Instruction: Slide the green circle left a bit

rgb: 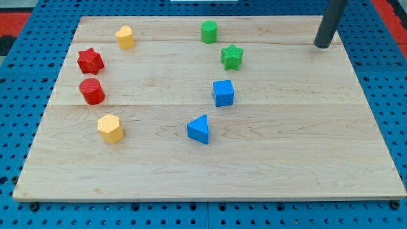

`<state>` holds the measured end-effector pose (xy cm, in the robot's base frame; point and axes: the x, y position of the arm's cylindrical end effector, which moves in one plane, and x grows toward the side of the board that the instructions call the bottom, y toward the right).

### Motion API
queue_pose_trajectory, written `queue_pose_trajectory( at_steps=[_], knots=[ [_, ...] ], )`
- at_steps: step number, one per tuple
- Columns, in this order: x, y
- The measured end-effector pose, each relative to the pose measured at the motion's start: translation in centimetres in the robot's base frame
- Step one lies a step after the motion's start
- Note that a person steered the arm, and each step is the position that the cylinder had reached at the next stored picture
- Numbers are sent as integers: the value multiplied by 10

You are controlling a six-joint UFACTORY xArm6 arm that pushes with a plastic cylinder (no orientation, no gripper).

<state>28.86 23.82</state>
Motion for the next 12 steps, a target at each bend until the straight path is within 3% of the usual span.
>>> queue_pose_trajectory(
  at_steps=[2,6,12],
  knots=[
    [-1,-62],
    [-44,-111],
    [-64,-231]
  ],
)
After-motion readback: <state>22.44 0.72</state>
